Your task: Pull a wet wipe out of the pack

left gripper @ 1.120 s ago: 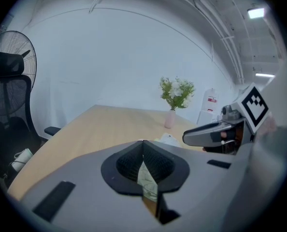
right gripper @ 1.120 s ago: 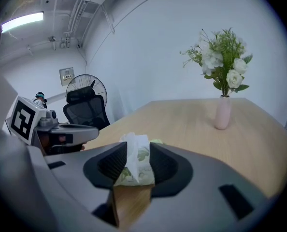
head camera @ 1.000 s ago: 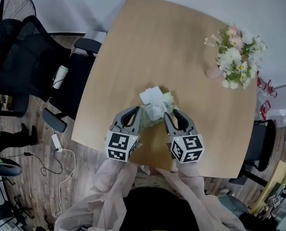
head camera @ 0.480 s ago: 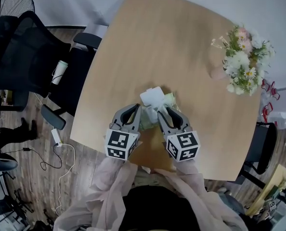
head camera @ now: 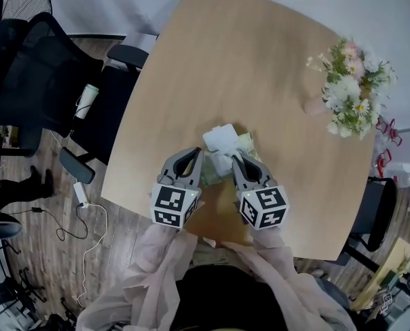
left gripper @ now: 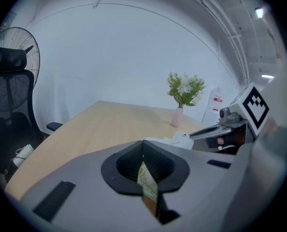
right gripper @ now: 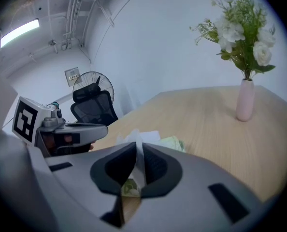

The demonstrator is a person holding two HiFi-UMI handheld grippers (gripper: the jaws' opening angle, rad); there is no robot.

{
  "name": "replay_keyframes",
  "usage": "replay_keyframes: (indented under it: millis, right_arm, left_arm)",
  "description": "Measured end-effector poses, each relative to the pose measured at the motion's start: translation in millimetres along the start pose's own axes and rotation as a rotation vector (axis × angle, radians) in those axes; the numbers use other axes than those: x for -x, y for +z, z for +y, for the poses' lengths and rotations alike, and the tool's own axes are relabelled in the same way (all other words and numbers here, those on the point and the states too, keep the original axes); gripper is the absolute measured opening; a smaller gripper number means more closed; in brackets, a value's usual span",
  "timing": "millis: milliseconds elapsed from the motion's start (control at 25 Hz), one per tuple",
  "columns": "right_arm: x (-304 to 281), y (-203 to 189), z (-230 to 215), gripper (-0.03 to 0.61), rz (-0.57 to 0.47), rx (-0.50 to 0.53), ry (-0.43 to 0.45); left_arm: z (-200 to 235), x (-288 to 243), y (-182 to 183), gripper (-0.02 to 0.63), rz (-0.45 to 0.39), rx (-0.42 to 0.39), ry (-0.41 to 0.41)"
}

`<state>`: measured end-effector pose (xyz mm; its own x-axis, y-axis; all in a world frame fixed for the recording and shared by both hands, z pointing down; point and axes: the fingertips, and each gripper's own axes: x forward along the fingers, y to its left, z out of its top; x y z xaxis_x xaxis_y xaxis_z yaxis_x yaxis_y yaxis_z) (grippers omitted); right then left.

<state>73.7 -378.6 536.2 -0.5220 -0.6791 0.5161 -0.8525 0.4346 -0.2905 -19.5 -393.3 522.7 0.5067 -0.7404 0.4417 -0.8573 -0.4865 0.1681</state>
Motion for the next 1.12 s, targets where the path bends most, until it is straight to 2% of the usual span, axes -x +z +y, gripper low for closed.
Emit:
replay_keyframes:
  millis: [1120]
  right_arm:
    - [15,12,7,0.023,-0.05,0.018,-0.04]
  left_arm:
    - [-2,21,7,0.011,-0.027,-0.015,-0.007]
